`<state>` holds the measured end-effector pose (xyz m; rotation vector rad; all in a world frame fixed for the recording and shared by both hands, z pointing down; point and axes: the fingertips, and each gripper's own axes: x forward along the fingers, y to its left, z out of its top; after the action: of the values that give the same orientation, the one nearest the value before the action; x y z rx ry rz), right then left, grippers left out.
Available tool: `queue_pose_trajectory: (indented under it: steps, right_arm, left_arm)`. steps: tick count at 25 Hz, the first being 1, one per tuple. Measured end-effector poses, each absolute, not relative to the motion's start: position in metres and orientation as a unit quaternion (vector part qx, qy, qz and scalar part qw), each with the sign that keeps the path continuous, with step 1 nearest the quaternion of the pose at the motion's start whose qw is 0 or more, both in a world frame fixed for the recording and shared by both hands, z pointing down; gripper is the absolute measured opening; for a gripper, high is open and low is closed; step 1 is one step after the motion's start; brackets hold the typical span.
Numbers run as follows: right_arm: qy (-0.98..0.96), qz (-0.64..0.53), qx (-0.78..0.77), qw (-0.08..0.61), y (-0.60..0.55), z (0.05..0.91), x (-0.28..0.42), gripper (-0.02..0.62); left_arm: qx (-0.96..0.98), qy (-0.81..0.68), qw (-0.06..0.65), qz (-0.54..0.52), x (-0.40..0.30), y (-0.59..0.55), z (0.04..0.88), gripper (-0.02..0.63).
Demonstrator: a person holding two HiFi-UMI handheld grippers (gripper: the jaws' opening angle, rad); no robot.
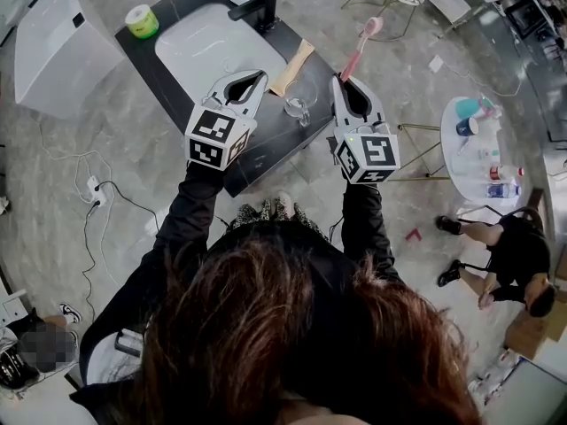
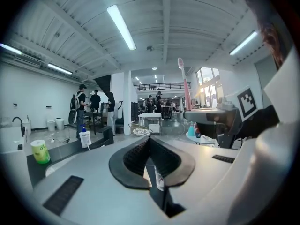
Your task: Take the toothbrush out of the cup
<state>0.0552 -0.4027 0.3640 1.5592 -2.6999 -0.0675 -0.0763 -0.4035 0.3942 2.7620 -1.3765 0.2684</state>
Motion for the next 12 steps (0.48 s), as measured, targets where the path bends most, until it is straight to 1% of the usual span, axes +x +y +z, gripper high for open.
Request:
queue_pose_trajectory:
  steps: [6,12]
  right_arm:
    - [-0.862,-0.029,0.506,0.004,-0.402,0.357,0.054,0.041]
    - [-0.859,-0.031,0.512,0.004,-0.4,0.358,0.057,0.04]
  left_arm:
    - [0.89,-0.446,0.046,0.086,-0.079,-0.4,0.407,0.008]
    - [0.885,-0.455,0.04,0.083,-0.083,-0.399,0.409,0.008]
